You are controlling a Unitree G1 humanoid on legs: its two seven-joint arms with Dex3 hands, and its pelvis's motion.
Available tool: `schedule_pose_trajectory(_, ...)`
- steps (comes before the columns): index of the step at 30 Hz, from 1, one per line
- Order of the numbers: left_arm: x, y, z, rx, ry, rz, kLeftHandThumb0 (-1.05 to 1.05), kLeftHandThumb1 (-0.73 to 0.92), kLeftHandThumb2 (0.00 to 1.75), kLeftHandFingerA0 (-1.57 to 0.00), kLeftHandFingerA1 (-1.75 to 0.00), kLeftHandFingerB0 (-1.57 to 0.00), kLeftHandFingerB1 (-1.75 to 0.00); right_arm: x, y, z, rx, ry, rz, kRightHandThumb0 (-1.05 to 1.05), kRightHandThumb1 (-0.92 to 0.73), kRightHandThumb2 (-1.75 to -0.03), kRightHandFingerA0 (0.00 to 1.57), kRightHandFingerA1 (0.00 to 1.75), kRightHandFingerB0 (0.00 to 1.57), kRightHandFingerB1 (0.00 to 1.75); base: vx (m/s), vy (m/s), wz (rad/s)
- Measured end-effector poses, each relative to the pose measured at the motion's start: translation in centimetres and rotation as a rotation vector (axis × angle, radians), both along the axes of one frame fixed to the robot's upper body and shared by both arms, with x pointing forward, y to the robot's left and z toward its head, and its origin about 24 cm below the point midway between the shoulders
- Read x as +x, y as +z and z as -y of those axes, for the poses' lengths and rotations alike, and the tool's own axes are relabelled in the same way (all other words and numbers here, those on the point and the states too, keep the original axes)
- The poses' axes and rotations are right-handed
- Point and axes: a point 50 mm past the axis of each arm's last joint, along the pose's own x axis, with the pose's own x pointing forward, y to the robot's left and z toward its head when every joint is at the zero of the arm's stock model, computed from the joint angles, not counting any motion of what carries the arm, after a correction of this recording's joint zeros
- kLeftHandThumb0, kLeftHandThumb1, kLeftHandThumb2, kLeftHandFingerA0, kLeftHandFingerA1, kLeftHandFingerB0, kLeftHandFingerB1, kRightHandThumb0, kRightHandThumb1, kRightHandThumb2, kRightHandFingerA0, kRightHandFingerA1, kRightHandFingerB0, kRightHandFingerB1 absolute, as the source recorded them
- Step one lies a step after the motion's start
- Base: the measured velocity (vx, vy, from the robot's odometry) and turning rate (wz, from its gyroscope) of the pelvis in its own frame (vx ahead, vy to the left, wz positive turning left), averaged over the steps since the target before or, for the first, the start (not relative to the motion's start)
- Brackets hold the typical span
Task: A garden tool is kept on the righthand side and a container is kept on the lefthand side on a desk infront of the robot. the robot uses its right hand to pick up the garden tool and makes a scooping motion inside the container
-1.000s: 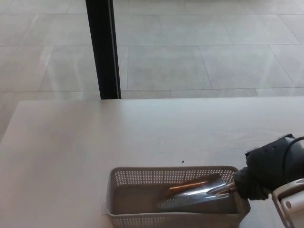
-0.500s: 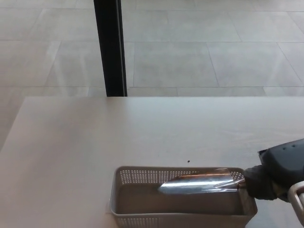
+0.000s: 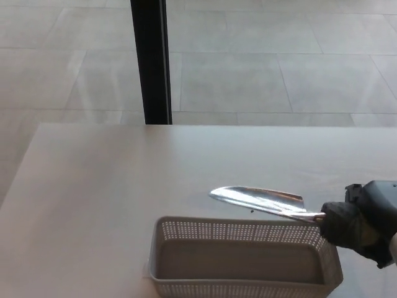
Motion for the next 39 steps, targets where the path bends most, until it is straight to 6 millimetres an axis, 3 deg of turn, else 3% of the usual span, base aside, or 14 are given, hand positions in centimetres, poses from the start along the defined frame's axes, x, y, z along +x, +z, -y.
schedule_pose_trajectory(11,-0.3,0.0,0.0,0.000,0.003,-0.008,-0.57,0.65,0.59,-0.47,-0.57,-0.44,-0.45,0.3,1.6,2.7,0.234,-0.092,0.075,-0.16,-0.59,-0.94,0.85,1.75,0.75,1.50,0.00,0.000,0.00)
schedule_pose_trajectory(17,-0.5,-0.1,0.0,0.000,0.005,-0.011,-0.58,0.64,0.59,-0.48,-0.57,-0.47,-0.45,0.8,2.8,5.3,0.321,-0.147,0.123,-0.19,-0.52,-1.10,0.87,1.75,0.78,1.46,0.00,0.000,0.00)
schedule_pose_trajectory(21,-0.6,-0.1,-0.1,0.001,0.008,-0.014,-0.56,0.64,0.59,-0.49,-0.58,-0.49,-0.46,1.1,3.4,8.2,0.301,-0.192,0.123,-0.19,-0.64,-0.78,0.85,1.74,0.76,1.33,0.00,0.000,0.00)
schedule_pose_trajectory(22,-0.6,0.0,-0.1,0.002,0.010,-0.013,-0.57,0.64,0.59,-0.47,-0.60,-0.46,-0.47,1.2,3.6,9.2,0.277,-0.208,0.116,-0.20,-0.67,-0.66,0.88,1.68,0.88,0.95,0.00,0.000,0.00)
schedule_pose_trajectory(23,-0.7,0.0,-0.1,0.002,0.011,-0.014,-0.56,0.64,0.59,-0.47,-0.60,-0.45,-0.46,1.2,3.6,9.8,0.261,-0.220,0.109,-0.23,-0.68,-0.65,0.89,1.67,0.89,0.80,0.00,0.000,0.00)
schedule_pose_trajectory(24,-0.7,0.0,-0.1,0.002,0.012,-0.015,-0.56,0.64,0.59,-0.47,-0.60,-0.45,-0.46,1.1,3.5,10.7,0.235,-0.236,0.097,-0.23,-0.68,-0.65,0.89,1.67,0.89,0.80,0.00,0.000,0.00)
schedule_pose_trajectory(25,-0.8,0.0,-0.1,0.002,0.014,-0.015,-0.55,0.63,0.59,-0.50,-0.59,-0.47,-0.46,1.0,3.3,11.6,0.206,-0.252,0.079,-0.23,-0.64,-0.72,1.02,1.63,0.82,1.15,0.00,0.000,0.00)
schedule_pose_trajectory(26,-0.8,0.0,-0.1,0.002,0.014,-0.016,-0.56,0.64,0.59,-0.49,-0.60,-0.47,-0.46,1.0,3.1,12.1,0.187,-0.263,0.065,-0.23,-0.69,-0.69,0.82,1.72,0.69,1.36,0.00,0.000,0.00)
schedule_pose_trajectory(27,-0.9,0.0,-0.1,0.002,0.016,-0.016,-0.57,0.64,0.59,-0.48,-0.56,-0.46,-0.45,0.9,2.9,12.8,0.162,-0.275,0.047,-0.25,-0.65,-0.78,0.83,1.75,0.69,1.51,0.00,0.000,0.00)
schedule_pose_trajectory(29,-1.0,0.0,-0.2,0.003,0.019,-0.016,-0.57,0.64,0.59,-0.47,-0.58,-0.46,-0.45,0.7,2.3,14.0,0.107,-0.294,0.009,-0.25,-0.66,-0.77,0.84,1.73,0.75,1.31,0.00,0.000,0.00)
schedule_pose_trajectory(30,-1.0,0.0,-0.2,0.003,0.020,-0.016,-0.57,0.65,0.59,-0.45,-0.58,-0.46,-0.46,0.7,2.1,14.4,0.086,-0.301,-0.008,-0.25,-0.68,-0.74,0.86,1.68,0.82,0.81,0.00,0.000,0.00)
schedule_pose_trajectory(32,-1.0,0.0,-0.2,0.004,0.021,-0.016,-0.56,0.63,0.59,-0.47,-0.58,-0.47,-0.46,0.6,1.5,15.1,0.045,-0.309,-0.039,-0.32,-0.74,-0.68,0.87,1.69,0.76,1.12,0.00,0.000,0.00)
schedule_pose_trajectory(35,-0.9,0.0,-0.2,0.005,0.024,-0.013,-0.56,0.64,0.59,-0.50,-0.60,-0.48,-0.47,0.5,0.5,15.5,-0.039,-0.304,-0.093,-0.36,-0.72,-0.65,0.84,1.67,0.74,1.28,0.00,0.000,0.00)
schedule_pose_trajectory(39,-0.8,0.0,-0.2,0.006,0.024,-0.010,-0.56,0.65,0.59,-0.52,-0.59,-0.49,-0.47,0.4,-1.0,15.4,-0.122,-0.279,-0.149,-0.34,-0.74,-0.67,0.81,1.59,0.77,1.09,0.00,0.000,0.00)
